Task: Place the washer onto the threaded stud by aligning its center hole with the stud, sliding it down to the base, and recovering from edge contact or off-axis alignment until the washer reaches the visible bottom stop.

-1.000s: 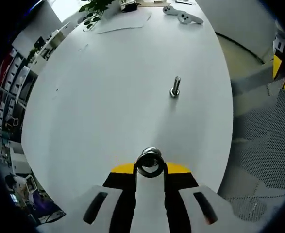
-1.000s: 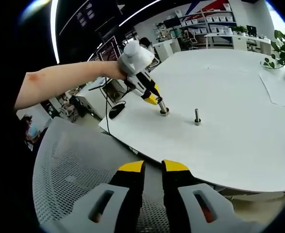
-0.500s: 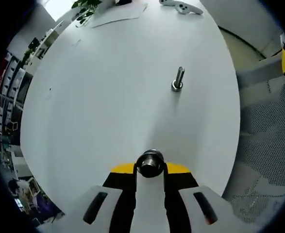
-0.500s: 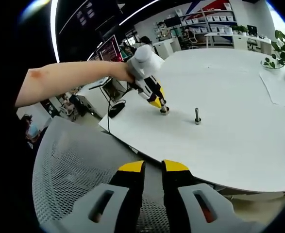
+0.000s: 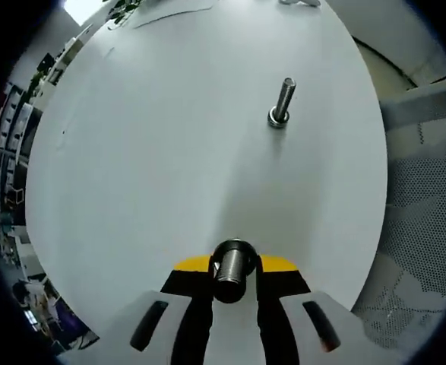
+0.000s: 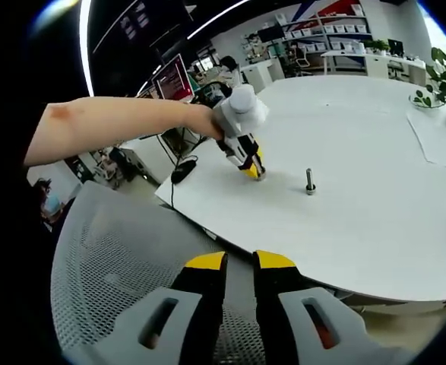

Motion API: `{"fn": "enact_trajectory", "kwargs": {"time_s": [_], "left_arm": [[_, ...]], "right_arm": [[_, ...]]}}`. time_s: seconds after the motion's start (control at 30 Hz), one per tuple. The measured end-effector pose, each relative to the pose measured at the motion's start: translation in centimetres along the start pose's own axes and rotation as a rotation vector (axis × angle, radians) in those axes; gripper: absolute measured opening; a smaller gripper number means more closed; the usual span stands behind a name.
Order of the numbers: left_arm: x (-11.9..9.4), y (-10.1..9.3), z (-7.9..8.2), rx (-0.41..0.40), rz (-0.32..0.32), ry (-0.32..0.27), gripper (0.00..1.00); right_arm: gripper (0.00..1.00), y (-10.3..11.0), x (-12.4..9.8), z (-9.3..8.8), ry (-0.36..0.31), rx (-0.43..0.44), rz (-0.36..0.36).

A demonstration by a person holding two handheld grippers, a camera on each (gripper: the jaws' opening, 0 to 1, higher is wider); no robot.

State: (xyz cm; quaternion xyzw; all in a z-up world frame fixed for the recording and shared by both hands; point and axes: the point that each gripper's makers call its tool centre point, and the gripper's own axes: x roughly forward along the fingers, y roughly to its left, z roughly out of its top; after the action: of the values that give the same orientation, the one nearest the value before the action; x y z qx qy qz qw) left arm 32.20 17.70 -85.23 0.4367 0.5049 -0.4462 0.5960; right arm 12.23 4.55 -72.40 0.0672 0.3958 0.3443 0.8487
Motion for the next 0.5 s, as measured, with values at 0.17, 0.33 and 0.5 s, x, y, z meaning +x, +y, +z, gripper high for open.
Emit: {"fn": "enact_trajectory", "kwargs": {"time_s": [0.17,0.33,0.5], "left_arm": [[0.04,-0.05,0.17,-0.074,-0.013,0.003,0.18],[0.24,-0.16,0.75,-0.122,-0.009,-0.029,0.18],[0.20,-0.34,0.90,-0.171,-0.009,-0.068,0.18]], "right_arm": [[0.17,0.05,0.00,0.01,-0.001,-0.001,0.004],[0.17,0.15,0.11,-0.21,0.020,-0.016,0.008],[0.16,0.18,0.12,-0.36,0.029,-0.020,0.006]]}}
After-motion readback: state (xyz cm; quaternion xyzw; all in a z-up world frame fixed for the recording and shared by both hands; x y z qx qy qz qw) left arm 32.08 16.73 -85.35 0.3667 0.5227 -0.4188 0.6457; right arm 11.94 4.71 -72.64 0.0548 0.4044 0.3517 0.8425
